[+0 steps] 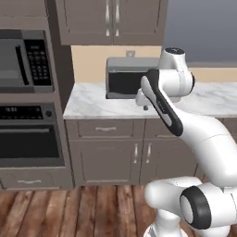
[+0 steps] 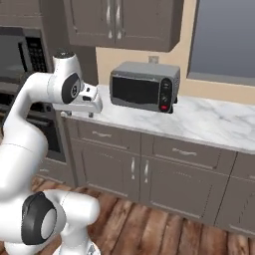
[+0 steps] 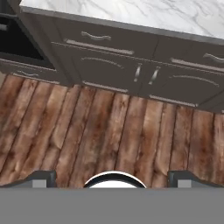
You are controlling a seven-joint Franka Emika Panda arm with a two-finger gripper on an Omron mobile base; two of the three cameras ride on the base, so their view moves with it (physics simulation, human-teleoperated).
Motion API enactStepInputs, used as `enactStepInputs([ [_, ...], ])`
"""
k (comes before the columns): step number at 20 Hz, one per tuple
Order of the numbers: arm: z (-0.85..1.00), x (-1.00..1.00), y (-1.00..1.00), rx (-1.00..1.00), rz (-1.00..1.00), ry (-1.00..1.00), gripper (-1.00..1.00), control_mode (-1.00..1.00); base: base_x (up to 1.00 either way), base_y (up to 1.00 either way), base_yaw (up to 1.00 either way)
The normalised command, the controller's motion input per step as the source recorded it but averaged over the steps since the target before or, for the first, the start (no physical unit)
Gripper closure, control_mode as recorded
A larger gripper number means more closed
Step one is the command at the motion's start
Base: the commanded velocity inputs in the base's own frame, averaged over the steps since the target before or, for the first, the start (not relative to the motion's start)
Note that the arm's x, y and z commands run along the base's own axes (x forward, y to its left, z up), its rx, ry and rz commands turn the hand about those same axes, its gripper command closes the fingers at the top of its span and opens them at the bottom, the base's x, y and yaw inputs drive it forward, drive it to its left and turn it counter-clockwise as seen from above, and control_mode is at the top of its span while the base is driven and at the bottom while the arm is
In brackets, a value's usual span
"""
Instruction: Navigate to the toaster oven.
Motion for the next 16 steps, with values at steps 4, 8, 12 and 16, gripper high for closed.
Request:
enactStepInputs([
  [4,0.00,0.00,0.00,0.00,0.00,0.00,-1.00,1.00,1.00,0.21,-0.33],
  [8,0.00,0.00,0.00,0.00,0.00,0.00,-1.00,1.00,1.00,0.29,-0.28],
  [12,0.00,0.00,0.00,0.00,0.00,0.00,-1.00,1.00,1.00,0.29,-0.24],
  [16,0.00,0.00,0.00,0.00,0.00,0.00,-1.00,1.00,1.00,0.36,-0.18],
])
